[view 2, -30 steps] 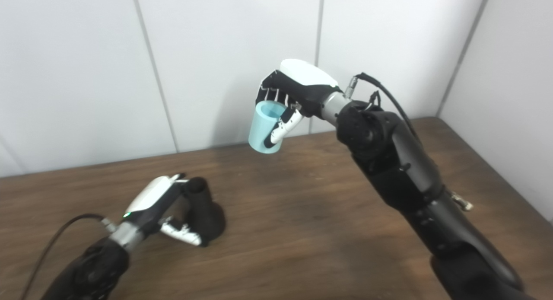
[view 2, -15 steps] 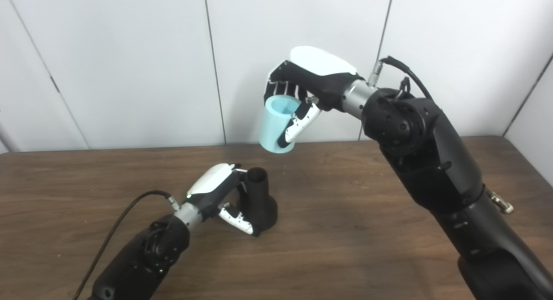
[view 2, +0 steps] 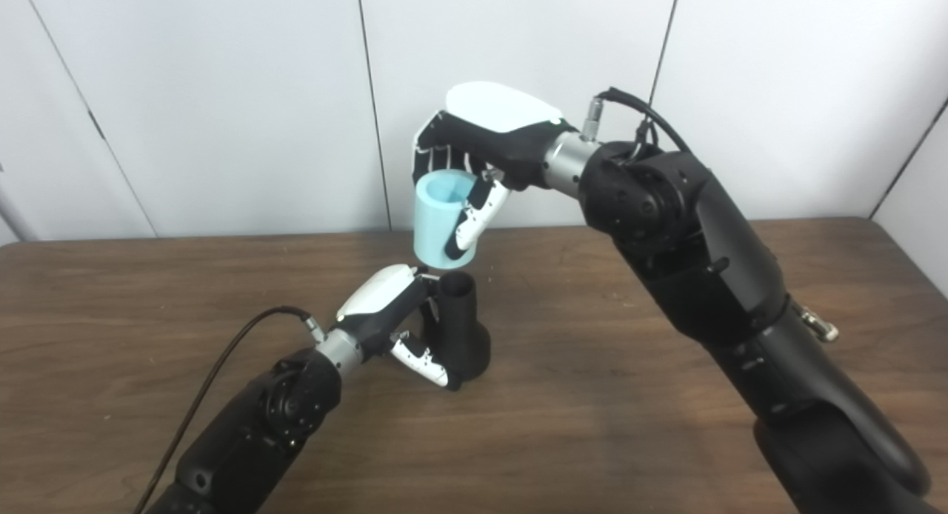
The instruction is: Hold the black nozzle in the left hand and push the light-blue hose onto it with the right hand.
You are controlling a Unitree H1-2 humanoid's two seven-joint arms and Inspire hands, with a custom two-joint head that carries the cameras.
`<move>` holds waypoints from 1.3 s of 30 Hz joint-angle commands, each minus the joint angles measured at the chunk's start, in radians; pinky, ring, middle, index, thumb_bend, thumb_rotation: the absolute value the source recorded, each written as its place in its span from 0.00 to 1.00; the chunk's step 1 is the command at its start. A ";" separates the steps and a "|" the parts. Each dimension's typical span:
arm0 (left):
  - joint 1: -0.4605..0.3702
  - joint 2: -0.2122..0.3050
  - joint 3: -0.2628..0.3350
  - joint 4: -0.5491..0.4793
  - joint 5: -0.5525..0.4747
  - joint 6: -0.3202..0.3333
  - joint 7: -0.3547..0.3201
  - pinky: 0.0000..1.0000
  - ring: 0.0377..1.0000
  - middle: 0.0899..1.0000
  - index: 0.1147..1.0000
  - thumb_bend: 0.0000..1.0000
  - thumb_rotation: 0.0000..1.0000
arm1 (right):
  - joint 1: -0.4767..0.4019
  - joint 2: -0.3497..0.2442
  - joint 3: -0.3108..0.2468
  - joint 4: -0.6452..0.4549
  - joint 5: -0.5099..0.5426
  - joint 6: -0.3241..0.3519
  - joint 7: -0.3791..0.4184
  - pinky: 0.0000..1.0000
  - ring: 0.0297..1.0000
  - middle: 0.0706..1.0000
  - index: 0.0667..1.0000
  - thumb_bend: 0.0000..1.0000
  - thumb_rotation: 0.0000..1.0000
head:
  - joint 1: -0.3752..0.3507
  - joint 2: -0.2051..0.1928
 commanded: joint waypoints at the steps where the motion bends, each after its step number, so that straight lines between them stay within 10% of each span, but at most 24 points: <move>1: 0.001 -0.001 -0.030 0.001 0.019 0.003 -0.053 1.00 0.58 0.40 0.44 0.53 0.00 | -0.066 -0.004 -0.013 -0.013 -0.014 0.002 -0.002 0.38 0.44 0.44 0.44 0.50 0.00 | 0.000 0.004; 27: 0.022 0.048 -0.039 -0.039 0.039 0.030 -0.080 1.00 0.58 0.39 0.44 0.52 0.00 | -0.061 -0.017 -0.008 0.036 -0.003 -0.051 0.041 0.41 0.44 0.43 0.44 0.50 0.00 | 0.079 0.019; 39: 0.048 0.086 -0.026 -0.081 0.021 0.052 -0.105 1.00 0.59 0.42 0.43 0.53 0.00 | -0.060 0.006 0.002 0.042 -0.020 -0.037 0.040 0.41 0.45 0.44 0.43 0.50 0.00 | -0.001 0.022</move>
